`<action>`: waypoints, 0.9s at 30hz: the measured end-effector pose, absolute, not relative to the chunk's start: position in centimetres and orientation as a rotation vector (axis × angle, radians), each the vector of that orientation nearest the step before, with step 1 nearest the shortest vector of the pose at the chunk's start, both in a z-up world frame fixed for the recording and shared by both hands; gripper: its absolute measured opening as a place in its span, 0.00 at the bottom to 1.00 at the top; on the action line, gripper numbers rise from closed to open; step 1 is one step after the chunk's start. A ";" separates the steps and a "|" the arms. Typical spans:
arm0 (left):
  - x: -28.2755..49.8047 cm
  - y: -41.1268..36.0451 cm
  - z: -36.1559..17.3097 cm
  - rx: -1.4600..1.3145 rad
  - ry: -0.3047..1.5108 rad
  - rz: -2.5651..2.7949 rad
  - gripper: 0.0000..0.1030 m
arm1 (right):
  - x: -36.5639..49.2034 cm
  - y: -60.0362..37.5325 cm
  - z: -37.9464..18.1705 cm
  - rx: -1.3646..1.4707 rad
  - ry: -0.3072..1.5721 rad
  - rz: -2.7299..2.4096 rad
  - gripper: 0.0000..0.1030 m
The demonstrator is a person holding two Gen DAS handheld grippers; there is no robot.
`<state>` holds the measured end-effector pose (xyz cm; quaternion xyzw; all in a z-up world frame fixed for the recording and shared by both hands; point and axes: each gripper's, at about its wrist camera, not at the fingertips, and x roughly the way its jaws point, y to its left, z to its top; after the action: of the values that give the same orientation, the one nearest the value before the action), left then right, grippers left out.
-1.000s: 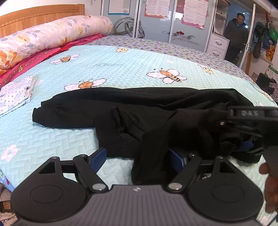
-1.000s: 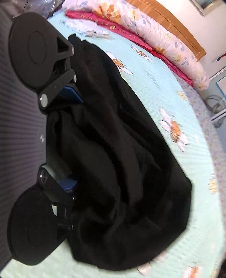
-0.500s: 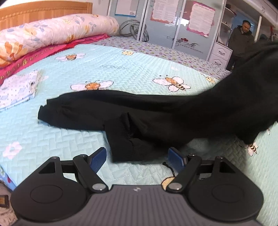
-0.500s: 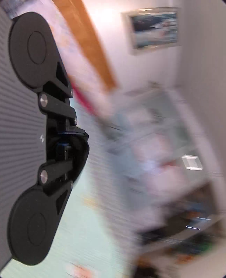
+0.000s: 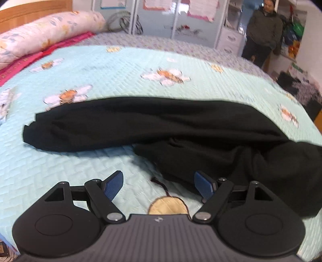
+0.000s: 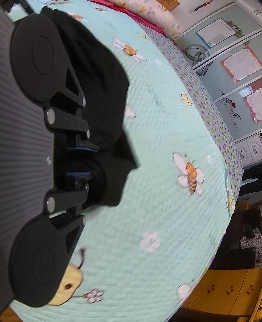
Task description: Fold clothes
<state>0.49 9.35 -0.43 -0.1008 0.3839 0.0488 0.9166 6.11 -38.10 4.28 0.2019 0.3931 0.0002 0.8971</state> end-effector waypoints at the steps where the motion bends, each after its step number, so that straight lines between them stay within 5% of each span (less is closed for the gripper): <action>1: 0.8 9.2 -0.7 -0.213 0.800 0.078 0.78 | 5.3 -38.5 4.2 0.447 0.795 0.000 0.32; 15: 2.6 12.8 -4.8 -0.756 0.839 -0.010 0.78 | -2.1 -40.9 4.6 0.683 0.523 0.166 0.60; 22: 3.9 12.2 -5.4 -0.773 0.776 0.038 0.74 | -4.0 -40.0 4.7 0.726 0.490 0.279 0.60; 24: 4.3 11.8 -5.1 -0.750 0.759 0.017 0.56 | -3.9 -39.7 4.2 0.739 0.494 0.277 0.60; 25: 4.4 11.7 -5.0 -0.739 0.750 0.006 0.22 | -3.9 -39.5 3.9 0.741 0.498 0.266 0.60; 26: 4.6 11.5 -4.9 -0.728 0.741 -0.005 0.02 | -3.9 -39.2 3.8 0.732 0.502 0.255 0.60; 27: 4.8 11.4 -4.8 -0.716 0.733 -0.015 0.02 | -3.9 -39.0 3.7 0.720 0.507 0.243 0.60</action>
<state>4.77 11.35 -4.81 -0.3427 0.3506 -0.0074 0.8715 -3.95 -38.98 3.75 0.3475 0.2449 0.1176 0.8975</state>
